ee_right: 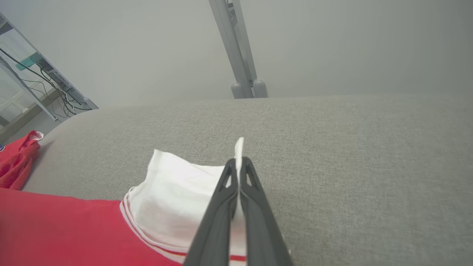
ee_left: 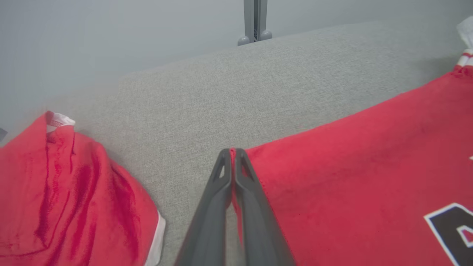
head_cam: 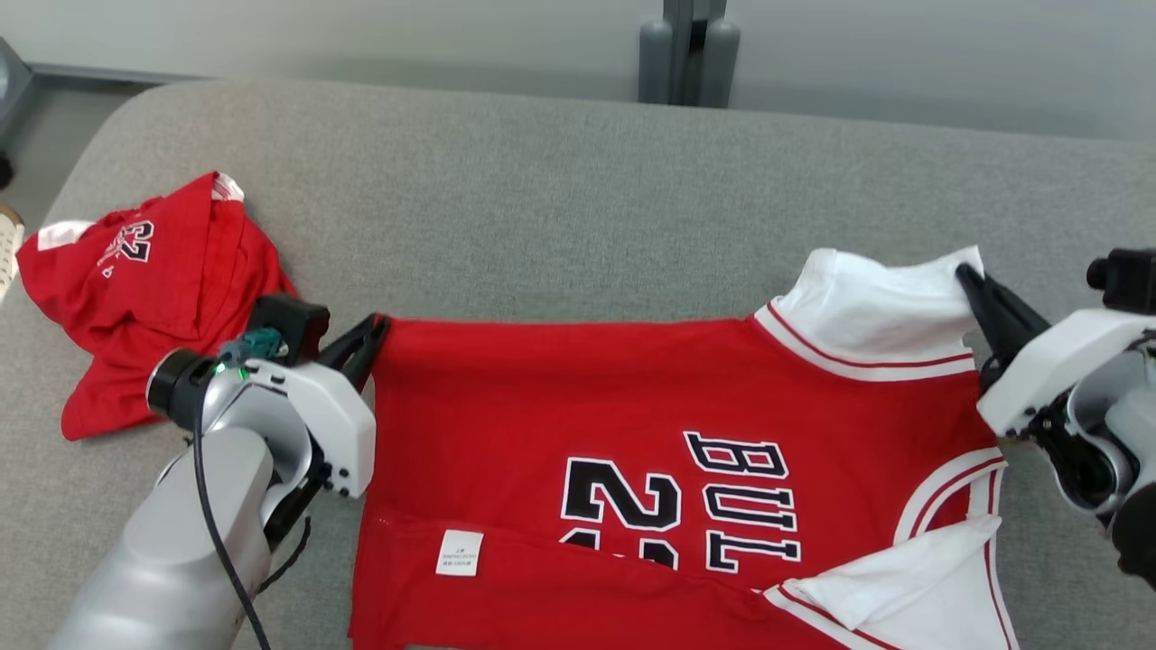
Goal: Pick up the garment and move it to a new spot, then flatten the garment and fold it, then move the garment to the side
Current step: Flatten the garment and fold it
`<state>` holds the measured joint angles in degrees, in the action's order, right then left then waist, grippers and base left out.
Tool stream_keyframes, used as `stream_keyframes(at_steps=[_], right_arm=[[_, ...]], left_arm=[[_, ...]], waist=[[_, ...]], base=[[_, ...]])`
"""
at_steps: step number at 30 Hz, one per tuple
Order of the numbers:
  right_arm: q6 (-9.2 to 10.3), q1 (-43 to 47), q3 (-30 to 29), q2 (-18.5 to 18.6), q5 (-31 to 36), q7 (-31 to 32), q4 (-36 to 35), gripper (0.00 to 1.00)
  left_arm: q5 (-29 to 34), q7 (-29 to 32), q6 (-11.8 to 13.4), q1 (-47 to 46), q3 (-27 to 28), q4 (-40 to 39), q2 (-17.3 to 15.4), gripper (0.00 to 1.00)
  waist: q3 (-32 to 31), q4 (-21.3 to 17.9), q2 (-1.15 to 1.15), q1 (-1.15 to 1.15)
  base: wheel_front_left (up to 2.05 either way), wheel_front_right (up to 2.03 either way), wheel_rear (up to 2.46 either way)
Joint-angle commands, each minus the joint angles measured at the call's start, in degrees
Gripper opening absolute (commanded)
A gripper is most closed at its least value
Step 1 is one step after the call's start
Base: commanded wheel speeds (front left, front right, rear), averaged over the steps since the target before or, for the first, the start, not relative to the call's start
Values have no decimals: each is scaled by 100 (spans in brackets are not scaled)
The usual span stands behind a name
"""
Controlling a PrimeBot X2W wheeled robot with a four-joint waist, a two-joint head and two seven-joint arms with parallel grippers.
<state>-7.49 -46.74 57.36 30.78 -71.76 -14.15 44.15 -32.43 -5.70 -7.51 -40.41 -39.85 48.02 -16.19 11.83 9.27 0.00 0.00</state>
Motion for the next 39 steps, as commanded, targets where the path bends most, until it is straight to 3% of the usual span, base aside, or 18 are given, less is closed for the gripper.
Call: stream_keyframes(at_steps=[1,10,18,31,39], right_arm=[[-1,220,10,97,-66,-51,-143,0],[-1,903,24,329,-338,-69,-684,0],[-1,1432,64,634,-696,202,-1307,0],[-1,1862,204,1221,-1117,1180,-2200,0],[-1,2053,289,1584,-1554,2095,-2597,0]], left_arm=[[-66,34,6,154,-15,-73,-104,0],[-172,265,6,700,-121,-518,-378,0],[-199,594,166,1066,-206,-1121,-668,0],[-166,1312,307,1659,-491,-2180,-1196,0],[-144,1617,380,1907,-647,-2590,-1473,0]], waist=[[-226,-50,0,0],[-593,-123,0,0],[-735,-131,0,0],[-855,-133,0,0],[-877,-130,0,0]], base=[[0,0,0],[0,0,0],[0,0,0],[0,0,0],[0,0,0]])
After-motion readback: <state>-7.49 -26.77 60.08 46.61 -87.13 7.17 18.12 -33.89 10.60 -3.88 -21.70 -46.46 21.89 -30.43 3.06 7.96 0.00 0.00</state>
